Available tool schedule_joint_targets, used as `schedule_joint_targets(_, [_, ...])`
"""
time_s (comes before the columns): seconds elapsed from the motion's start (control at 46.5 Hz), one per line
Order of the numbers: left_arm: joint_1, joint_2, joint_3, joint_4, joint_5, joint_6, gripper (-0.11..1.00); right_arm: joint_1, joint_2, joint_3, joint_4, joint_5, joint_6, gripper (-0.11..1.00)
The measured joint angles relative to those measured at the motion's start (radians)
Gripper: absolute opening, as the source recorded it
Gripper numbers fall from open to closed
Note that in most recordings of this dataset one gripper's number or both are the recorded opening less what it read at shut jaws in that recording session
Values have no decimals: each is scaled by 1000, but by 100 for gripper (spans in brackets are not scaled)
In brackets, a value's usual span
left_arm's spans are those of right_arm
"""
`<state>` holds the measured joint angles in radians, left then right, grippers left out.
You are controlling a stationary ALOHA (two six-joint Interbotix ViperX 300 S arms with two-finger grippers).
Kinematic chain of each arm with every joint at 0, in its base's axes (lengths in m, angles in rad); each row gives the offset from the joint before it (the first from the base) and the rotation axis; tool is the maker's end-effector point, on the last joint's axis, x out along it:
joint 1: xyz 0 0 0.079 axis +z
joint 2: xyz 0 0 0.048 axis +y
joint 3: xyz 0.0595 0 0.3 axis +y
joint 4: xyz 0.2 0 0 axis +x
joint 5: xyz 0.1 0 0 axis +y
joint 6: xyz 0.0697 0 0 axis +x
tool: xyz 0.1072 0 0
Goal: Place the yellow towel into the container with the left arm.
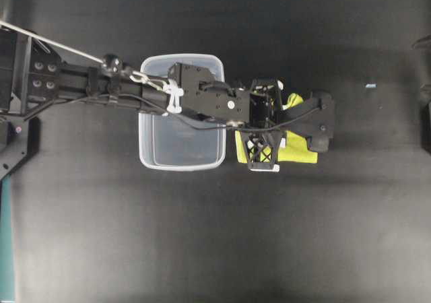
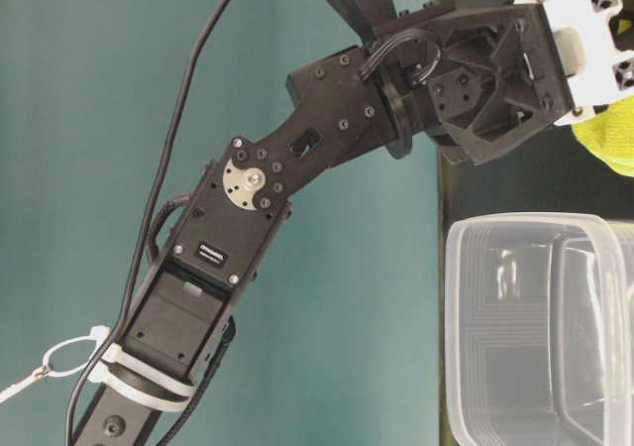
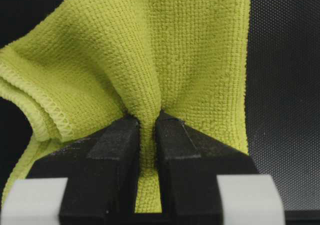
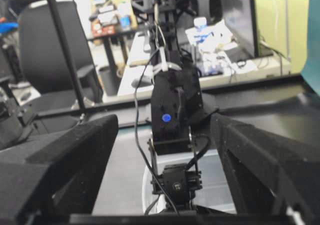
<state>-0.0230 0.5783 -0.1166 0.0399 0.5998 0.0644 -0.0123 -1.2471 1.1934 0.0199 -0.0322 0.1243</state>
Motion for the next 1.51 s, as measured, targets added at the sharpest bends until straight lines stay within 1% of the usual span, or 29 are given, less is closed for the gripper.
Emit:
schedule_joint_targets(0.129, [2, -48, 8, 0, 8, 2, 7, 2, -9, 2, 0, 2, 0, 73])
schedule_joint_targets(0.215, [2, -112, 11, 0, 34, 2, 7, 2, -9, 2, 0, 2, 0, 73])
schedule_joint_targets(0.387, [0, -270, 17, 0, 132, 2, 7, 0, -9, 2, 0, 2, 0, 73])
schedule_joint_targets(0.517, [0, -416, 66, 0, 198, 2, 7, 0, -9, 2, 0, 2, 0, 73])
schedule_joint_targets(0.581, [2, -500, 130, 2, 225, 2, 7, 0, -9, 2, 0, 2, 0, 73])
schedule_joint_targets(0.667, [11, -601, 230, 2, 227, 2, 7, 2, -9, 2, 0, 2, 0, 73])
schedule_joint_targets(0.753, [28, -683, 337, 0, 210, -3, 7, 2, -9, 2, 0, 3, 0, 73])
schedule_joint_targets(0.861, [44, -750, 437, 0, 172, -3, 7, 0, -9, 2, 0, 3, 0, 73])
schedule_joint_targets(0.99, [41, -795, 505, 0, 120, 2, 7, 0, -9, 2, 0, 2, 0, 73])
schedule_joint_targets(1.248, [49, -795, 537, 2, 104, 2, 7, 0, -9, 2, -2, 2, 0, 73])
schedule_joint_targets(1.485, [49, -756, 581, 0, 91, 35, 8, 2, -9, 2, 0, 3, 0, 73])
schedule_joint_targets(1.507, [49, -753, 583, 0, 87, 37, 10, 0, -9, 2, 0, 3, -2, 73])
